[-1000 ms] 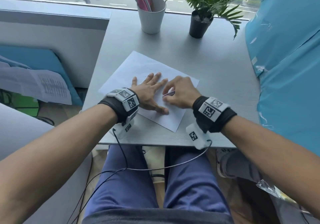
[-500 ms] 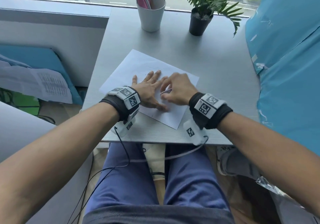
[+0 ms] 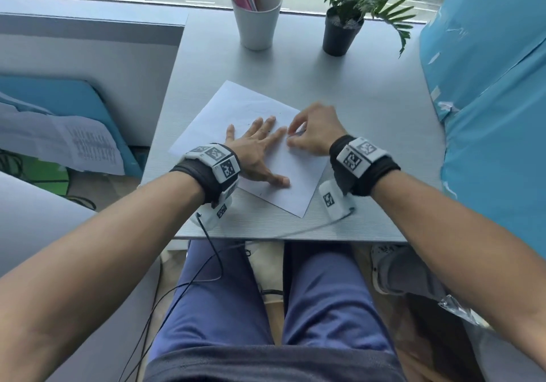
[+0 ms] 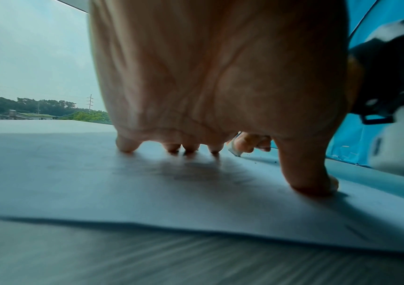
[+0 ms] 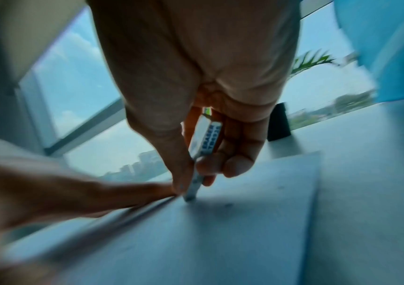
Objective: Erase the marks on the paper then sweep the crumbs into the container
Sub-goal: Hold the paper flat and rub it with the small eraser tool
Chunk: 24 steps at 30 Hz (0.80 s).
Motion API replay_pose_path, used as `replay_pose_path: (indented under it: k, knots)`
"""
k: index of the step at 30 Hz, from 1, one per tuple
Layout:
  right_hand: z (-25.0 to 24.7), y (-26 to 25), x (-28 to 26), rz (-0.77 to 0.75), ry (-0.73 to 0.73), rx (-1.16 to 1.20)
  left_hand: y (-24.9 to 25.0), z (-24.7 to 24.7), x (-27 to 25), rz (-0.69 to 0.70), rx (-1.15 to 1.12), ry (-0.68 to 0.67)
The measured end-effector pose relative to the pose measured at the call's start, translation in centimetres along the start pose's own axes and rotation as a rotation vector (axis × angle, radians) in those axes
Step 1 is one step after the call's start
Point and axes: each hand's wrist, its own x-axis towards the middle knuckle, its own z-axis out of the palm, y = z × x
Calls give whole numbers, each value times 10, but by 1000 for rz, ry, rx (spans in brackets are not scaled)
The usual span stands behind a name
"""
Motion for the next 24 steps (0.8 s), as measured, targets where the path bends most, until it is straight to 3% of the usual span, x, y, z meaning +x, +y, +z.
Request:
replay_pose_path:
  k: [3,7,11,12,16,20,24]
  knots:
    - [5,-6,-11,-128,-157,-21,-2,-1,-1,20,2,-2]
    - [-17,9,15,51,6,-31,-1,1,-2,17,-1,11]
    - [3,-3,-8,-120,-161,-43,-4,1,1,41,13,2]
    - [-1,1,-7,-101,-171,-42,-5,0,0,42,14,-1]
    - [-15,18,7,34,-16,-8,-5,2,0,49,17,0]
    - [-15,15,-7,-48,-269,-38,-8,3,1,71,43,4]
    - [-36,47,8,114,-58,-9,-14,5,0,124,75,24]
